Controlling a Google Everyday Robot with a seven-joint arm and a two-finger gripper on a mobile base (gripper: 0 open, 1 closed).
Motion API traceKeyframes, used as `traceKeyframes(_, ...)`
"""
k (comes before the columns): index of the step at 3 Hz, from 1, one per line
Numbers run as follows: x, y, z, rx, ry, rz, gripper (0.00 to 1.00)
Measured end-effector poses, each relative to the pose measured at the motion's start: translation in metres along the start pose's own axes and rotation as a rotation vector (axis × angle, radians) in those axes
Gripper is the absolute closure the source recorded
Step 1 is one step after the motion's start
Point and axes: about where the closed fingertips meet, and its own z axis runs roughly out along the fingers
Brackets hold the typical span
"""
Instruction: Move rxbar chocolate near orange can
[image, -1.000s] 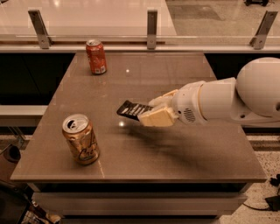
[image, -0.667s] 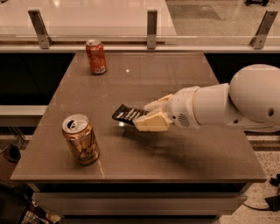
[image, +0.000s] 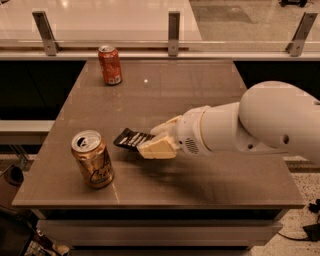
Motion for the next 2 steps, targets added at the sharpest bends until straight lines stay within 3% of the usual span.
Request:
traceKeyframes(1, -0.0018, 0.0019, -0.0004, 0.001, 0.001, -0.002, 0.84)
traceKeyframes(2, -0.0037, 0.0035, -0.0010, 0.002, 0.001, -0.007, 0.61)
